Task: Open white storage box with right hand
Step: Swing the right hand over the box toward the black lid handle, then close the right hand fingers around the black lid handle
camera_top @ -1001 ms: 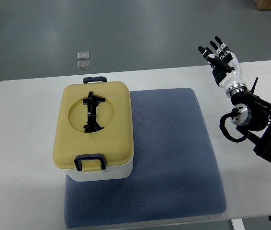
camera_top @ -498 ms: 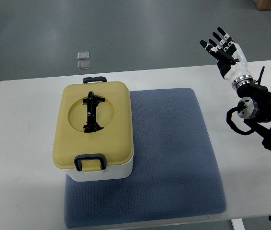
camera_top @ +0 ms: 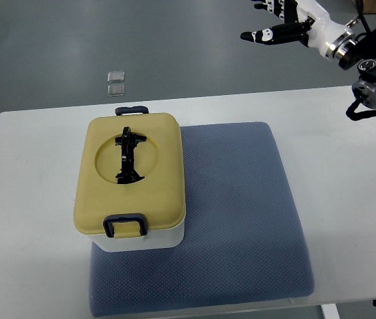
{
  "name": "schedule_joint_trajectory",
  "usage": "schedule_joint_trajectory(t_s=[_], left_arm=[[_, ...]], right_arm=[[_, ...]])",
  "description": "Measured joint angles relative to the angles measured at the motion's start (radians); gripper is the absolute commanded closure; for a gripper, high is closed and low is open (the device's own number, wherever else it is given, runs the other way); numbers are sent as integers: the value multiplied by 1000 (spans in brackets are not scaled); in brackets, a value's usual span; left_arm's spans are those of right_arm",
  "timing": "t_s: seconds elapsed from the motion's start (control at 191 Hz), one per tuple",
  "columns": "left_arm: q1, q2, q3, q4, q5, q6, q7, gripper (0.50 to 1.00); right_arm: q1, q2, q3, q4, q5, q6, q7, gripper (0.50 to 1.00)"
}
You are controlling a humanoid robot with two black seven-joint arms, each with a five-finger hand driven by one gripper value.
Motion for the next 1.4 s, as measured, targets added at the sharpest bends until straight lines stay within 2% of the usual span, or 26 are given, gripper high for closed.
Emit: schedule_joint_trajectory(t_s=[0.236, 0.409, 0.697, 0.885, 0.995, 1.032, 1.142, 1.236, 1.399], left_arm=[[0, 0, 0, 0, 0, 0, 0, 500], [0, 0, 0, 0, 0, 0, 0, 500], [0, 0, 0, 0, 0, 0, 0, 500], [0, 0, 0, 0, 0, 0, 0, 500], [0, 0, 0, 0, 0, 0, 0, 500], [0, 0, 0, 0, 0, 0, 0, 500], [0, 0, 0, 0, 0, 0, 0, 500], [0, 0, 0, 0, 0, 0, 0, 500], [0, 0, 0, 0, 0, 0, 0, 500]], right_arm=[[205, 35, -84, 111, -333, 70, 5, 572], [341, 146, -208, 143, -510, 81, 18, 572], [459, 334, -338, 144, -685, 80, 25, 574], [498, 384, -381, 144, -733, 80, 26, 583], [503, 399, -414, 144, -783, 81, 27, 603], [503, 404, -425, 144, -795, 80, 27, 634], [503, 413, -448, 144, -815, 77, 32, 666], [498, 415, -455, 144, -823, 75, 34, 679], [495, 416, -457, 146, -824, 76, 58, 752]])
